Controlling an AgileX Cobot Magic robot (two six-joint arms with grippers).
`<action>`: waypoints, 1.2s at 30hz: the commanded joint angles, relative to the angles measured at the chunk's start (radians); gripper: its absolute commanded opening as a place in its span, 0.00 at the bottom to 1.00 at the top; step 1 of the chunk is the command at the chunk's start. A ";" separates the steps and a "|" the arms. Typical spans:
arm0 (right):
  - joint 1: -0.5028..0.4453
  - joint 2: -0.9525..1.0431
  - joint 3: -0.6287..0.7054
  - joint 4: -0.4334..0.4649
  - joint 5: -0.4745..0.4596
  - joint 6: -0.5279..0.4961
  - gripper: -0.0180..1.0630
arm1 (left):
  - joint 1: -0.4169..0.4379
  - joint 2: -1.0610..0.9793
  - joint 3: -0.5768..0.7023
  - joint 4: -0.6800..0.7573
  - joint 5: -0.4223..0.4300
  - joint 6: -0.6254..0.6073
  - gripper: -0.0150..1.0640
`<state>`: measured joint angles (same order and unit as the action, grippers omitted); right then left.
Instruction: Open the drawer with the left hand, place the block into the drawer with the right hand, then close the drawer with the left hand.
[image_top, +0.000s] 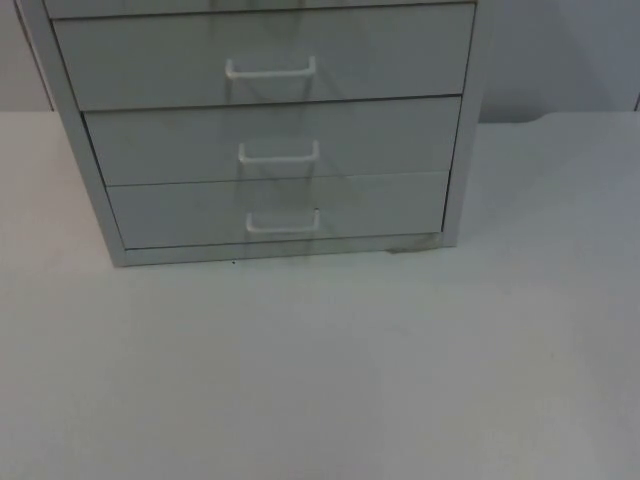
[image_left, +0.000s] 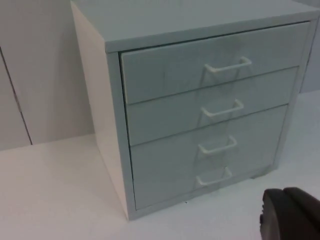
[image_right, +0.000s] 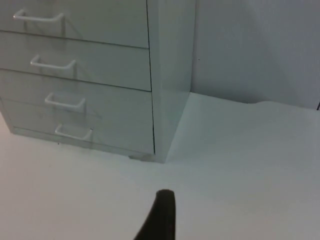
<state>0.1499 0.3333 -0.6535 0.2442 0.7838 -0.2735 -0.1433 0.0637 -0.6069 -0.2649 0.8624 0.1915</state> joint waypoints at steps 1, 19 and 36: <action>0.002 -0.031 0.001 0.004 0.035 -0.008 0.73 | 0.005 -0.026 0.005 -0.005 0.048 -0.012 0.01; 0.002 -0.267 0.035 -0.001 0.143 0.058 0.73 | 0.005 -0.064 0.053 0.170 0.206 -0.110 0.01; 0.002 -0.327 0.093 -0.060 0.253 0.109 0.73 | 0.005 -0.064 0.112 0.184 0.214 -0.110 0.01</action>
<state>0.1538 0.0129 -0.5631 0.1978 1.0280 -0.1687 -0.1433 0.0029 -0.4997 -0.0862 1.0737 0.0894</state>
